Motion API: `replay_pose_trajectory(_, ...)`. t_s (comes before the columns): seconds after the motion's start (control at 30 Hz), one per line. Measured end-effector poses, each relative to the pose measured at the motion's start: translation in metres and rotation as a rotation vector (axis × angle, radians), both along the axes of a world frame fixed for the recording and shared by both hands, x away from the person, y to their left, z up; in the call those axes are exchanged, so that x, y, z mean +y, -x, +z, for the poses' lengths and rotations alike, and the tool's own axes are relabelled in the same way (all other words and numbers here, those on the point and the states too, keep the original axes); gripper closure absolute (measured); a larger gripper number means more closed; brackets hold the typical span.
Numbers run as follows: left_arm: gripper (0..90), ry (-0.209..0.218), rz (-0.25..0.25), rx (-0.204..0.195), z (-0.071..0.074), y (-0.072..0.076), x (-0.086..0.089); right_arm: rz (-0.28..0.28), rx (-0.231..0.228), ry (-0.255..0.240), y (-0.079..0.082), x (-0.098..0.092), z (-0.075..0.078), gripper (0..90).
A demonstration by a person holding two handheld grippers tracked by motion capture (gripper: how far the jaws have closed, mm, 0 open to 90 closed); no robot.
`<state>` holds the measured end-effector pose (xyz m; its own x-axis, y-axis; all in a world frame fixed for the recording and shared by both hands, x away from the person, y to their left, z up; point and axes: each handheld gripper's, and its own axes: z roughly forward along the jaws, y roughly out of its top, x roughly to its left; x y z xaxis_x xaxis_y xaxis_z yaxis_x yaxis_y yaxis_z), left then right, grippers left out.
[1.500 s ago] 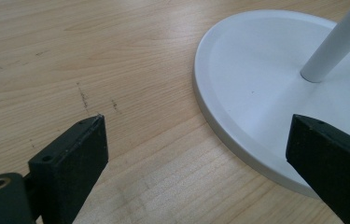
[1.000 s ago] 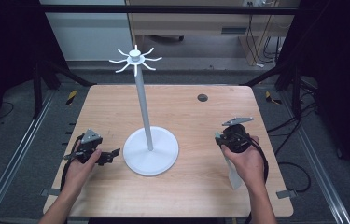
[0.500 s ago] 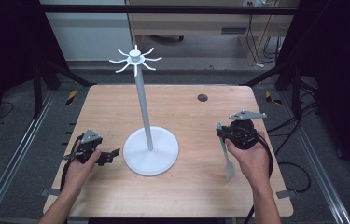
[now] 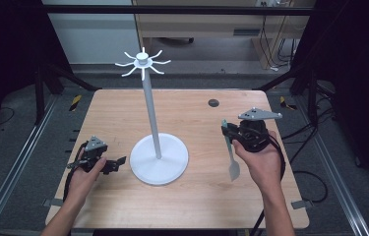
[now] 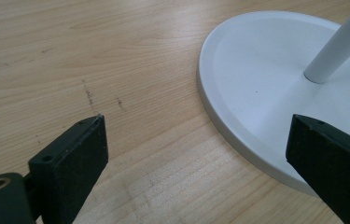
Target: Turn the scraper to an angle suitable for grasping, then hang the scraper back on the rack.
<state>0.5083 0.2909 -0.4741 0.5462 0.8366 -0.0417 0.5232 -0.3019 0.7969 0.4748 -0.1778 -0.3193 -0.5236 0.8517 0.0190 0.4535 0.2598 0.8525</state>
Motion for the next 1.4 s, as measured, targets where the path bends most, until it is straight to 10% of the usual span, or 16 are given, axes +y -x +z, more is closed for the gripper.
replay_pose_trajectory(0.4,5.4,0.001,-0.001,-0.001,0.000,0.000,0.000,0.056,-0.111,-0.058,0.006,0.027,0.036,74.7)
replay_pose_trajectory(1.4,5.4,0.008,0.004,-0.004,0.000,0.000,0.001,0.138,-0.181,-0.142,0.000,0.071,0.077,74.7)
